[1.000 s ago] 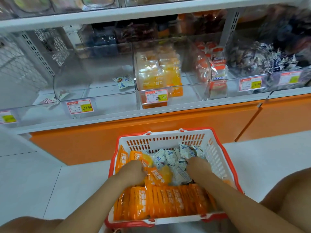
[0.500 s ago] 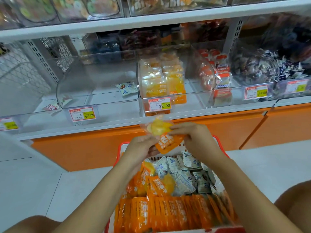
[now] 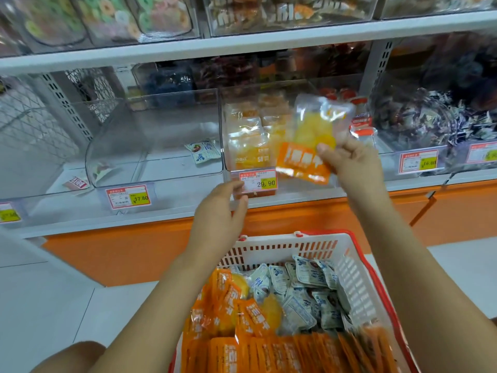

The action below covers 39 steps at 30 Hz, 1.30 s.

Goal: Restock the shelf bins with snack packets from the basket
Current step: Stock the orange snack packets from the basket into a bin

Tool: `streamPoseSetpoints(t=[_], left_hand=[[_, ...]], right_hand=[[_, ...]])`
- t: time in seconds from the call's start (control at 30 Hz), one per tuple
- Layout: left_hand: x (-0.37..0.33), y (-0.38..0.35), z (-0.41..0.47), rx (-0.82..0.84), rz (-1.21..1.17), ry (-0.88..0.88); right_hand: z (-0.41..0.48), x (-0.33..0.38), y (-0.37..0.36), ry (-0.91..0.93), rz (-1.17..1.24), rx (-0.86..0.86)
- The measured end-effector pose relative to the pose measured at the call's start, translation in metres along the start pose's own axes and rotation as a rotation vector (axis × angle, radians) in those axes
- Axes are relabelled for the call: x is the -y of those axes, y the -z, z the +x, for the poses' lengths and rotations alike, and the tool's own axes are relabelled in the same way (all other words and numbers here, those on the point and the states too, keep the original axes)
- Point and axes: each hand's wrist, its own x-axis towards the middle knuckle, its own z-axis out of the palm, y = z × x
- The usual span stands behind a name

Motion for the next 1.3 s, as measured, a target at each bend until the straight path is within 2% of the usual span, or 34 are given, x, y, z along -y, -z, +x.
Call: streamPoseSetpoints(t=[0.1, 0.17, 0.23, 0.37, 0.47, 0.53, 0.63, 0.73, 0.87, 0.97, 1.07, 1.17, 1.23, 1.3], left_hand=[[0.007, -0.014, 0.004, -0.011, 0.091, -0.058], [0.009, -0.021, 0.007, -0.007, 0.099, -0.082], [0.011, -0.024, 0.01, -0.02, 0.103, -0.085], [0.013, -0.027, 0.015, -0.041, 0.091, -0.078], [0.014, -0.028, 0.015, -0.052, 0.104, -0.085], [0.015, -0.028, 0.014, -0.06, 0.108, -0.091], [0.016, -0.027, 0.015, -0.055, 0.099, -0.096], [0.016, -0.026, 0.014, -0.049, 0.083, -0.097], [0.017, -0.02, 0.009, -0.035, 0.072, -0.094], [0.021, -0.015, 0.002, -0.027, 0.097, -0.068], [0.025, -0.014, -0.008, 0.001, 0.122, -0.032], [0.031, -0.024, -0.024, 0.132, 0.165, -0.019], [0.037, -0.037, -0.042, 0.311, 0.213, 0.003], [0.046, -0.053, -0.064, 0.528, 0.274, 0.028]], right_hand=[[0.039, 0.013, -0.003, 0.157, -0.183, -0.132], [0.065, 0.012, -0.008, 0.194, -0.381, -0.135], [0.089, 0.004, -0.013, 0.123, -0.604, -0.089], [0.114, -0.016, -0.031, -0.107, -0.858, 0.111], [0.114, -0.021, -0.049, -0.146, -1.179, 0.281], [0.112, -0.024, -0.055, -0.196, -1.271, 0.337], [0.113, -0.025, -0.059, -0.278, -1.296, 0.326], [0.112, -0.023, -0.059, -0.244, -1.292, 0.316], [0.107, -0.027, -0.053, -0.161, -1.13, 0.115], [0.095, -0.028, -0.047, 0.085, -1.049, -0.113], [0.066, -0.027, -0.037, 0.314, -0.963, -0.187], [0.024, -0.038, -0.026, 0.344, -0.879, -0.163], [0.001, -0.059, -0.017, 0.31, -0.832, -0.146], [-0.017, -0.087, -0.008, 0.176, -0.818, -0.077]])
